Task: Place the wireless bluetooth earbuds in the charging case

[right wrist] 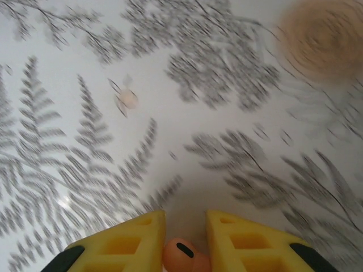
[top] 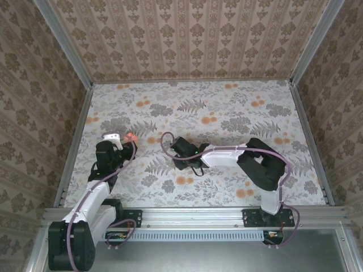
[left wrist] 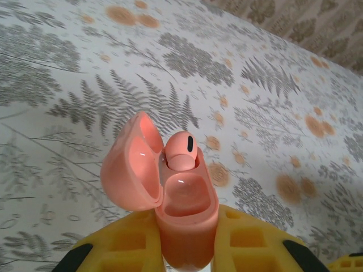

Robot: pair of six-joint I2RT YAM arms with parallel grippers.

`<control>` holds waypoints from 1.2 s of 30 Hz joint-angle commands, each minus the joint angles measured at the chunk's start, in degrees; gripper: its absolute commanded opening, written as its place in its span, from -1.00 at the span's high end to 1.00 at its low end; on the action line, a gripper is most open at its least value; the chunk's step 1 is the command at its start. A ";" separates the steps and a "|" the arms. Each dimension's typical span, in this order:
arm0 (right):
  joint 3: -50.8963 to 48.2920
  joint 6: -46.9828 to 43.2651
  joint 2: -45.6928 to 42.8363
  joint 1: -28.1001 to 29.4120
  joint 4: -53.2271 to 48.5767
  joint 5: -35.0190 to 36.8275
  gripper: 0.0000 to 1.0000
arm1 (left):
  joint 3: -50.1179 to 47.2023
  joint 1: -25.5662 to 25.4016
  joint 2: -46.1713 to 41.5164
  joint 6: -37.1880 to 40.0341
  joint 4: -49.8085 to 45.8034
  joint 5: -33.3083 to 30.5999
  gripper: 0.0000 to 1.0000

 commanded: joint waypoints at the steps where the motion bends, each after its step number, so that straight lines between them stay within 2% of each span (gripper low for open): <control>1: -4.49 1.55 -4.97 -1.21 0.70 -0.06 0.49 | 0.47 -3.01 1.31 2.65 3.28 0.33 0.69; 5: -7.64 1.51 -8.35 -2.81 0.44 -2.38 0.45 | 1.05 -5.93 2.97 3.35 4.35 -0.50 0.69; 9: -7.65 1.60 -10.79 -4.36 -2.14 -5.54 0.26 | 1.85 -8.09 4.22 4.87 4.21 -1.21 0.69; 12: -5.33 2.27 -11.89 -5.50 -7.42 -6.97 0.17 | 2.16 -9.02 4.90 5.56 3.99 -1.56 0.69; 18: 3.86 4.12 -12.24 -6.94 -25.40 -9.37 0.12 | 2.77 -10.28 5.35 6.88 3.10 -1.05 0.69; 24: 13.18 4.87 -6.65 -7.09 -38.14 -13.28 0.09 | 3.06 -10.61 5.70 7.46 2.15 -0.86 0.69; 36: 19.18 3.98 2.43 -7.10 -40.61 -14.52 0.04 | 2.95 -10.95 6.58 7.89 2.48 0.21 0.69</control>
